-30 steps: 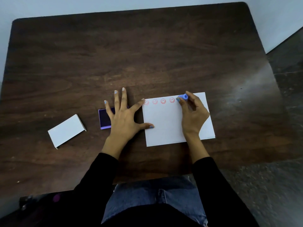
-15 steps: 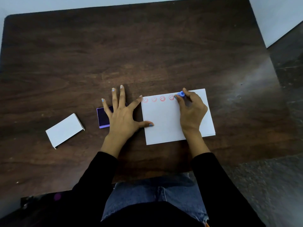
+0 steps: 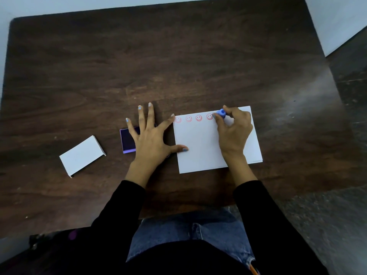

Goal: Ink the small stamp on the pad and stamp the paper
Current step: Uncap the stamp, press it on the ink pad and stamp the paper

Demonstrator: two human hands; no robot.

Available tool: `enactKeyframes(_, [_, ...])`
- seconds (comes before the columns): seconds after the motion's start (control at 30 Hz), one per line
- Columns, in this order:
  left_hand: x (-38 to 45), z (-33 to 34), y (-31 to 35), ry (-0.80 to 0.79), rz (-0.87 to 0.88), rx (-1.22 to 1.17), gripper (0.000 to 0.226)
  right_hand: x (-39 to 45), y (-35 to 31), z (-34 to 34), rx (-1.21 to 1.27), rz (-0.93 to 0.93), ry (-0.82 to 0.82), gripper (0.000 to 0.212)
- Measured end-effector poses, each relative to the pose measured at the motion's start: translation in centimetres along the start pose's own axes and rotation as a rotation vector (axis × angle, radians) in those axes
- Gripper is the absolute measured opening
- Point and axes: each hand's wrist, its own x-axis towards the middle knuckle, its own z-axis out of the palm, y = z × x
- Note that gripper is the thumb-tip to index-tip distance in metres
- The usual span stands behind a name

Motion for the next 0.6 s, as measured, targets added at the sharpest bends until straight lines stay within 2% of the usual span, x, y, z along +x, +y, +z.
enactKeyframes(0.6, [-0.23,-0.09,-0.29,-0.001,-0.001,-0.02,0.095,0.1,-0.45,-0.08,0.013,0.043,-0.019,0.027])
